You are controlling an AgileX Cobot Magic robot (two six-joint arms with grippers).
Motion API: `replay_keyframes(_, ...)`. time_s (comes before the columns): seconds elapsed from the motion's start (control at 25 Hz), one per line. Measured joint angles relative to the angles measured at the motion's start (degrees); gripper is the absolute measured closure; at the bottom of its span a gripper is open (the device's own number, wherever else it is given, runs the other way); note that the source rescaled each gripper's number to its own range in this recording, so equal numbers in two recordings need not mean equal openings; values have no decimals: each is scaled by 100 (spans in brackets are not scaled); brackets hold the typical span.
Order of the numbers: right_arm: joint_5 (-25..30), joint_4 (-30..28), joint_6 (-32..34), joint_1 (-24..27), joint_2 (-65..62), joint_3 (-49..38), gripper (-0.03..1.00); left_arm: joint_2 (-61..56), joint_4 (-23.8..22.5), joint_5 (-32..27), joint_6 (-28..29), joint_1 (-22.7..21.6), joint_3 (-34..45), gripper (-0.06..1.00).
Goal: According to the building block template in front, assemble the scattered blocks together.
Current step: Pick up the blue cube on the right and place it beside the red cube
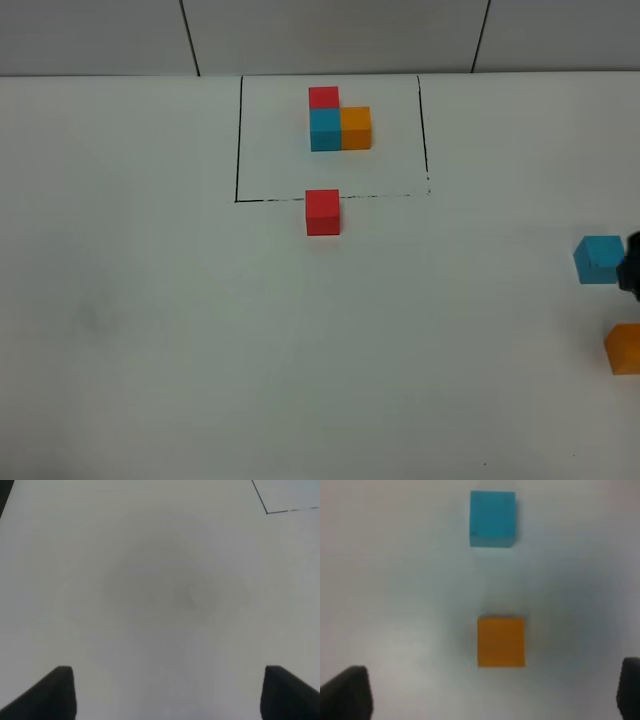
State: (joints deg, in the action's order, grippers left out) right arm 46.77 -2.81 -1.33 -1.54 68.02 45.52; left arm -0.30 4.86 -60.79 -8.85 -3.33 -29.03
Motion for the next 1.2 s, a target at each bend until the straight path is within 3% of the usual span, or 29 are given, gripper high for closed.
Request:
replay_keyframes(0.28,-454,467,-743,0,2009,910,-3,0,0,-5,0,0,0,23)
replay_keyframes(0.48,-891,830,-916,198,3044,1122,-3,0,0,-5,0,0,0,23)
replay_keyframes(0.64,-1106,1078,-1049,390,3623,1147,3,0,0,-5,0,0,0,23)
replay_keyframes(0.76,-1182,1098,-1063,449,3846,1147,13,0,0,-5,0,0,0,23)
replay_keyframes(0.88,-1309,1104,-1064,455,3890,1147,33,0,0,-5,0,0,0,23)
replay_keyframes(1.04,-1411,1104,-972,460,3903,1151,75,0,0,-5,0,0,0,23)
replay_keyframes(1.2,-1406,1104,-707,466,3903,1158,76,0,0,-5,0,0,0,23)
